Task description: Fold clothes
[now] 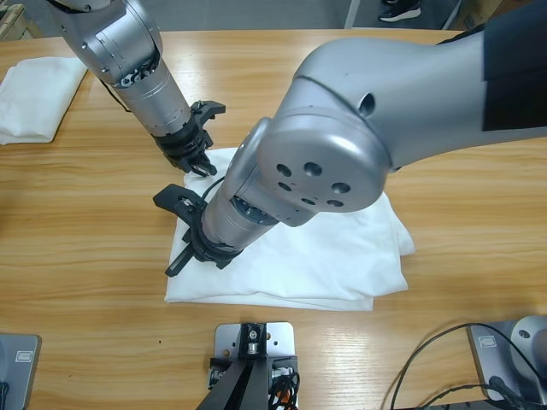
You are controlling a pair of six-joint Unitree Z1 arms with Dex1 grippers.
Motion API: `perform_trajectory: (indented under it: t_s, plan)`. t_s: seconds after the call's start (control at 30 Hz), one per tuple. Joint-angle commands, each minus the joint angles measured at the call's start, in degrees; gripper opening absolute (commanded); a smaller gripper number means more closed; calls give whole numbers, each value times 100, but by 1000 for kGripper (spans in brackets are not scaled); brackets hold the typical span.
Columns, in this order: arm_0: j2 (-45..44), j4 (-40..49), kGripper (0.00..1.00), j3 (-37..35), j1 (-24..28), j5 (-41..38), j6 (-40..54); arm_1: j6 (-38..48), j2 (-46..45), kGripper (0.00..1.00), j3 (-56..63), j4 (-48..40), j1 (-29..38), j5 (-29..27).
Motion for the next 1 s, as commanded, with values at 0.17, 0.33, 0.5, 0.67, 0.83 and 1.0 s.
perform_trajectory:
  t_s: [0.17,0.33,0.5,0.67,0.83,1.0]
  plan:
    - [421,-219,0,-7,43,163,-98,196,501,0,30,-51,194,-118]
    - [405,-228,0,-14,78,277,-235,273,522,0,115,-60,278,-41]
    - [403,-226,0,-104,140,327,-319,481,529,0,433,-301,472,19]
    - [394,-216,0,-86,175,392,-383,591,478,0,677,-398,535,19]
    - [347,-198,0,-92,245,430,-476,725,475,0,830,-482,561,88]
    - [173,-123,0,-85,395,495,-608,799,264,0,1113,-487,561,49]
